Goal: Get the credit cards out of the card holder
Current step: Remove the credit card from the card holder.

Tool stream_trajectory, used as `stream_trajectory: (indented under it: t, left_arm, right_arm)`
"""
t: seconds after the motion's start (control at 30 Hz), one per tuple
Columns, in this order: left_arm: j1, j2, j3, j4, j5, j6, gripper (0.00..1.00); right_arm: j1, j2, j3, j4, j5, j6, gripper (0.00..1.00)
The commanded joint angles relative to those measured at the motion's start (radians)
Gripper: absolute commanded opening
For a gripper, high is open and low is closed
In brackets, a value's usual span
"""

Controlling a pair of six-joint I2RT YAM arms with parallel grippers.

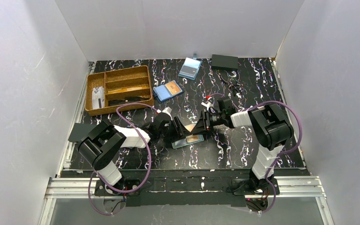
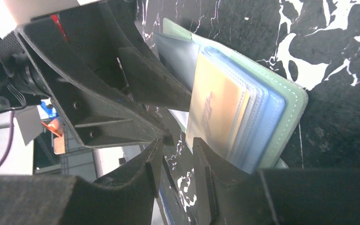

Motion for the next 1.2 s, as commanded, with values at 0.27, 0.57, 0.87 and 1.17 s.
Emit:
stream_trajectory:
  t: [0.27,0.57,0.87,1.17]
  left_arm:
    - [0.004,-0.035,-0.038,-0.16,-0.091,0.055,0.31]
    - [0.006,-0.018,-0.009,-0.252,-0.122,0.084,0.16]
    - [0.016,0.06,0.039,-0.348,-0.125,0.099,0.11]
    - [0.02,0.128,0.128,-0.564,-0.165,0.116,0.0]
  right_arm:
    - [-0.015,-0.079,0.078,-0.243,0.135,-0.256,0.41]
    - [-0.015,-0.056,0.092,-0.287,0.164,-0.288,0.43]
    - [-0.019,-0.095,0.094,-0.249,0.084,-0.281,0.47]
    - [-0.035,-0.112,0.094,-0.256,0.087,-0.29,0.49]
